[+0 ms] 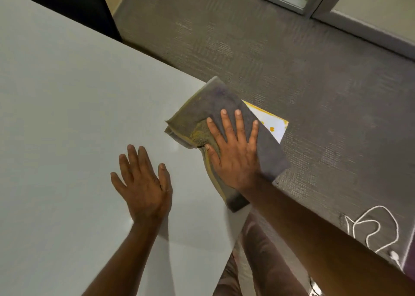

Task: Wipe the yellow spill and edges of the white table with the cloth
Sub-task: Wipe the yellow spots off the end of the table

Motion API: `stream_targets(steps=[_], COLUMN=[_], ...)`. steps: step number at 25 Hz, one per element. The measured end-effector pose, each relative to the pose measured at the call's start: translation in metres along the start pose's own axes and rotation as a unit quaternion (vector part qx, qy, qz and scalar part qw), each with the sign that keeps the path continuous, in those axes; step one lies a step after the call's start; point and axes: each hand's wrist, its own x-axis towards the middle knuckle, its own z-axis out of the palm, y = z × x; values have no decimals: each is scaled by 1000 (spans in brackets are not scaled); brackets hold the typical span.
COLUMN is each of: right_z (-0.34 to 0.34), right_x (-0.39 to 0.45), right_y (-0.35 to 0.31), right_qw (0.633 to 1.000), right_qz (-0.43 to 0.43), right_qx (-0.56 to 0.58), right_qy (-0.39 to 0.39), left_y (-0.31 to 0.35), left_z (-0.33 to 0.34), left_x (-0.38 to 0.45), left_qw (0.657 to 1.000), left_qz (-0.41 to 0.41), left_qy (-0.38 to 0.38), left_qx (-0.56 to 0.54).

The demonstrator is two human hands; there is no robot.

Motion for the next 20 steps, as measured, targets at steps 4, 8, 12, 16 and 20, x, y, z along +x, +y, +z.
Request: stream_targets(steps=[4,8,12,16,20], right_z=[0,2,-1,0,2], right_x=[37,71,80,38,-15], right_y=[-8,-30,-54,-46,-6], right_qw=[999,999,999,993,983], right_qz=[-24,-30,-50,-120,-182], right_qx=[-25,-18,-5,15,7], right_qy=[2,12,2,-10,-17], left_y=[1,-3,-5,-8,-8], left_z=[5,11,15,17,13], left_x=[2,3,3,3,2], left_qw=[1000,1000,1000,999,999], left_qz=[-7,-1,-2,2,2], left_qy=[4,12,22,37,30], left_qx=[-13,0,-4,3,-12])
